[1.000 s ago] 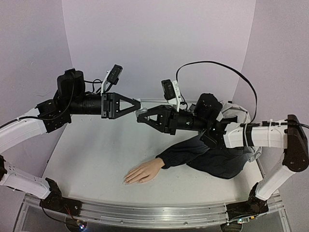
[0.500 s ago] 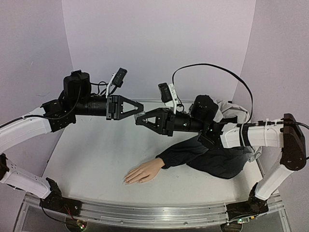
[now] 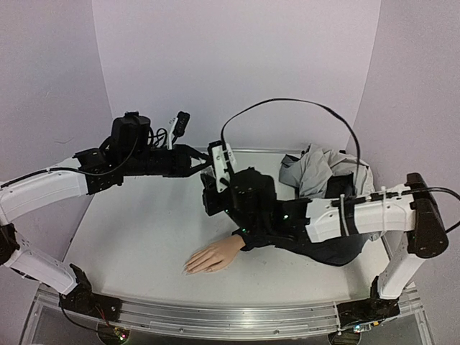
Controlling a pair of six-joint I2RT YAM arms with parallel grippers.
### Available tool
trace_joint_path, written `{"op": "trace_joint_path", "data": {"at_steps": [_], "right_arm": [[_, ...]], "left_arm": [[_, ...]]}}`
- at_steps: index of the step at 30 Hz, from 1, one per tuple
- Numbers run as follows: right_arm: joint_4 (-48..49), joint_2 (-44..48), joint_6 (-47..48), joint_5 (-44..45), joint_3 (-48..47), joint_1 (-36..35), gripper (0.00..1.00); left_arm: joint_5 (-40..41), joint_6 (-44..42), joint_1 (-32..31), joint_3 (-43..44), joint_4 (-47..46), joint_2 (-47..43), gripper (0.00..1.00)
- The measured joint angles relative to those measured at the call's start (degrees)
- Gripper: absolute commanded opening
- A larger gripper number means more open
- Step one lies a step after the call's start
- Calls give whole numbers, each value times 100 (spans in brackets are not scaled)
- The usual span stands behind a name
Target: Paint the nails
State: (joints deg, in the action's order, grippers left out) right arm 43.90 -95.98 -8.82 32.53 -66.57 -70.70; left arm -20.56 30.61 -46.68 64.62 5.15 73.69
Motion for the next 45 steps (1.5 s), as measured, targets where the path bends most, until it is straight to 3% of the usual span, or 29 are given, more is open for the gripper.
{"op": "trace_joint_path", "data": {"at_steps": [3, 6, 9, 17, 21, 24, 29, 35, 42, 45], "right_arm": [[-258, -540, 568, 977, -332, -131, 0], [-433, -640, 750, 702, -345, -50, 0], [-420, -507, 776, -122, -278, 131, 0], [-382, 365, 476, -3195, 136, 743, 0], [-136, 590, 48, -4734, 271, 1071, 0], [208, 592, -352, -5687, 352, 1233, 0], [879, 592, -1029, -6664, 444, 1325, 0], [1292, 586, -1445, -7016, 448, 1331, 0], [1458, 470, -1617, -7134, 479, 1370, 0], [1453, 470, -1659, -7117, 540, 1408, 0]], "left_arm": [[378, 114, -4, 107, 428, 284, 2], [590, 212, -20, 142, 726, 365, 19], [737, 216, -15, 201, 922, 273, 29], [623, -50, -70, 164, 1008, -487, 83], [140, -227, -66, -63, 697, -962, 92], [-363, -223, -70, -297, 328, -1180, 87], [-931, -195, -70, -435, -116, -1211, 61], [-1209, -170, -81, -435, -389, -1204, 50], [-1381, -203, -92, -404, -433, -1119, 27], [-1458, -219, -92, -387, -472, -1005, 12]]}}
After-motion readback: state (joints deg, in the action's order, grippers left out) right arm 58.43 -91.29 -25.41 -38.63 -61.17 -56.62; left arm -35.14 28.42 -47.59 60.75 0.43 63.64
